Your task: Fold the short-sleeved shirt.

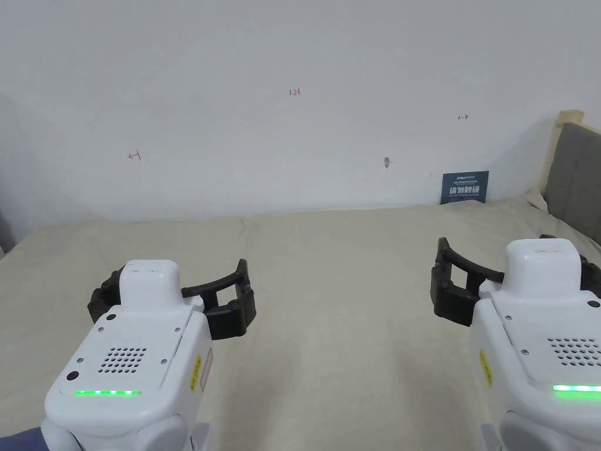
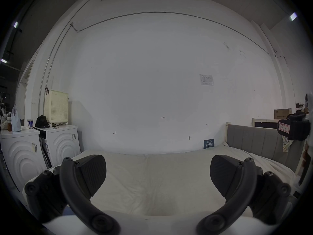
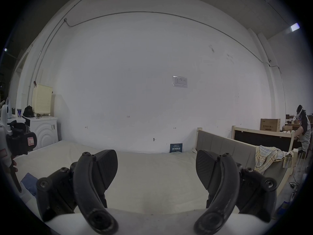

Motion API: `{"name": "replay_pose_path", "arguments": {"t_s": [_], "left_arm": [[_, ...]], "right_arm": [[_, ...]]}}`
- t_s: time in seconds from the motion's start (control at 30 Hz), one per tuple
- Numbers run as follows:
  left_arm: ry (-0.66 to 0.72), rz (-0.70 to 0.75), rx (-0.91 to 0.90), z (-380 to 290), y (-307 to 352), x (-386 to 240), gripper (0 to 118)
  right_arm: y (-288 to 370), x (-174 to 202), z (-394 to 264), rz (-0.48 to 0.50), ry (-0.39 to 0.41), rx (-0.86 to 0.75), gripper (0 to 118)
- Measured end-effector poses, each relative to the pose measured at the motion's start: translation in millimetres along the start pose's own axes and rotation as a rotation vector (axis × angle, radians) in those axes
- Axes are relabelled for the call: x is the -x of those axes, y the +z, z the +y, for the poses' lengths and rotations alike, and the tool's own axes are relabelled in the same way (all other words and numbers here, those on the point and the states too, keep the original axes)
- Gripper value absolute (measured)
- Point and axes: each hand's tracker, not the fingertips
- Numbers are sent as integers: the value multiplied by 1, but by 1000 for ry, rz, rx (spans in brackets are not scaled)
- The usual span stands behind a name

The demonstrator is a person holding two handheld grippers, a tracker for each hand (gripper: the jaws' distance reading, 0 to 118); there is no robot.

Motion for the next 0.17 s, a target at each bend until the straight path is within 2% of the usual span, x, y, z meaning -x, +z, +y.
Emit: {"name": "replay_pose_path", "arguments": {"t_s": [0.17], "left_arm": [[2, -2, 2, 0, 0, 0, 118]], "right_arm": [[0, -1, 1, 0, 0, -2, 98]]}}
